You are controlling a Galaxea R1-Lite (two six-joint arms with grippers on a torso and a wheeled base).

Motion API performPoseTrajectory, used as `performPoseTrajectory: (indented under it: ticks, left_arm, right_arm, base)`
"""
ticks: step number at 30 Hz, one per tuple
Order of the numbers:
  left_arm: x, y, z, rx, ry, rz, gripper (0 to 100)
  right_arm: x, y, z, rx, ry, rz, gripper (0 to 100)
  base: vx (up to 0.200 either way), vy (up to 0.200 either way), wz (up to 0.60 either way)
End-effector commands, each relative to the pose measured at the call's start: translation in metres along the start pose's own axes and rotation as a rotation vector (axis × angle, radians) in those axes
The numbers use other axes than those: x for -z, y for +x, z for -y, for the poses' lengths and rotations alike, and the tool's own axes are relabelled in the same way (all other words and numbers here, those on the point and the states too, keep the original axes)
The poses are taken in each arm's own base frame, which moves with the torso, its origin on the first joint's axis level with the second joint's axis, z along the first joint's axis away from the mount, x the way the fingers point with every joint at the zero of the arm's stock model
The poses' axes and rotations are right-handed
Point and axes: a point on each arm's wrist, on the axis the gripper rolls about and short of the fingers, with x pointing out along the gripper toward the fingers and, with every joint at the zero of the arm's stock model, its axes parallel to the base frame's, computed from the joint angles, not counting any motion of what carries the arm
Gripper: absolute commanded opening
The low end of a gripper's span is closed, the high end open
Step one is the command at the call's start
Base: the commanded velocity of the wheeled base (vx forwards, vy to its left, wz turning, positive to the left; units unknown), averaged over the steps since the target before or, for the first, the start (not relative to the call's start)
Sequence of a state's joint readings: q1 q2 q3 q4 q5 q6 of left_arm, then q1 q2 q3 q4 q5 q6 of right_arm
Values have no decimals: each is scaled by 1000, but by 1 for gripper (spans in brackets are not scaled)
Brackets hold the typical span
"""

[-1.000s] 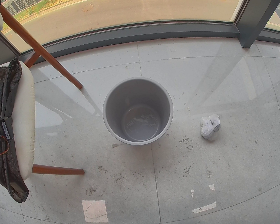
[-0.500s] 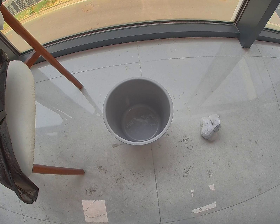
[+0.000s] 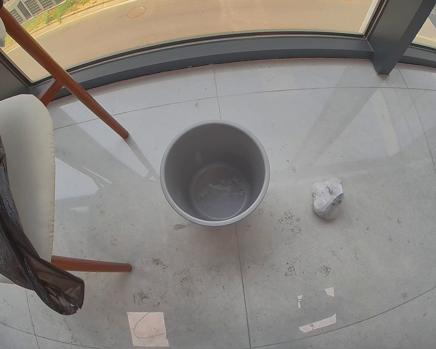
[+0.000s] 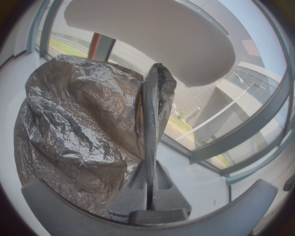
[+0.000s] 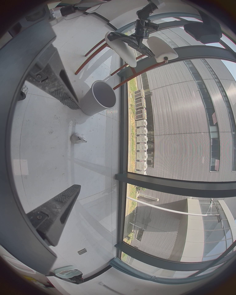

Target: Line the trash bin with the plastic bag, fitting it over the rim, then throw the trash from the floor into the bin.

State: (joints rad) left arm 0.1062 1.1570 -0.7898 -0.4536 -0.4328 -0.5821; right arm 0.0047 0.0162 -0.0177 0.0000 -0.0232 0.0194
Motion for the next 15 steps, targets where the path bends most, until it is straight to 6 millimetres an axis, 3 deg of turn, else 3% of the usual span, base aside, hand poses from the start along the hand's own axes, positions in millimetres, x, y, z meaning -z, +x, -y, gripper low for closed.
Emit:
performPoseTrajectory:
  ticks: [1, 10, 15]
  left_arm:
    - [6, -2, 5, 213, -7, -143, 0]
    - [9, 4, 9, 526, 2, -340, 0]
    - [18, 6, 27, 751, -6, -468, 0]
  right_arm:
    - [5, 1, 0, -1, 0, -12, 100]
    - [5, 1, 0, 0, 3, -12, 100]
    - [5, 1, 0, 2, 13, -12, 100]
  base:
    - [0, 0, 0]
    - [0, 0, 0]
    - [0, 0, 0]
